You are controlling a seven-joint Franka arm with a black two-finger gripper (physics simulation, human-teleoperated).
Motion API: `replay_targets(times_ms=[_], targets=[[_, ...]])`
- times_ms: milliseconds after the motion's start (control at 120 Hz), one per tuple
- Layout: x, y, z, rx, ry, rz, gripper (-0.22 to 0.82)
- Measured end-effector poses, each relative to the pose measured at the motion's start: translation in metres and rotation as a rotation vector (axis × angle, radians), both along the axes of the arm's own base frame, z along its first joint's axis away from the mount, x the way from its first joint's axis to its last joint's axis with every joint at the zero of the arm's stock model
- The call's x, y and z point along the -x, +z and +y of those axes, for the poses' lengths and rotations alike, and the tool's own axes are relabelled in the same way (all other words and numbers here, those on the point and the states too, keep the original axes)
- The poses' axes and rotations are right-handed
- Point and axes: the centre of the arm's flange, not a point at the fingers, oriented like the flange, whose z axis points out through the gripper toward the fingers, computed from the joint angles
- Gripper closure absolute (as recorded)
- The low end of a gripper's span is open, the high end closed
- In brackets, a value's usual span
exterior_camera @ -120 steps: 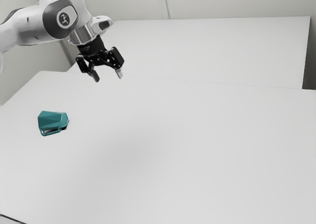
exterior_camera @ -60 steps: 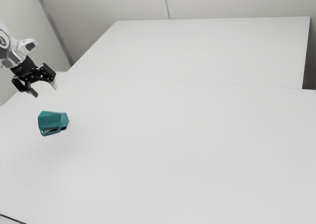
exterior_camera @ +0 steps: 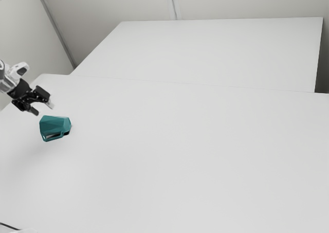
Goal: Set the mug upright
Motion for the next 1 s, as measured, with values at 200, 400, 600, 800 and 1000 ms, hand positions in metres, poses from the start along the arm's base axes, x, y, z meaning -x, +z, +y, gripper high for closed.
replay_targets(times_ms=[200,400,600,800,1000], targets=[[0.01,-0.03,0.036,0.022,-0.021,-0.016,0.0],[0.013,-0.051,0.071,0.072,-0.011,-0.061,0.0],[0.004,-0.075,0.095,0.158,-0.003,-0.116,0.0],[-0.011,-0.092,0.108,0.217,-0.021,-0.159,0.0],[-0.006,-0.105,0.124,0.299,-0.001,-0.204,0.0]])
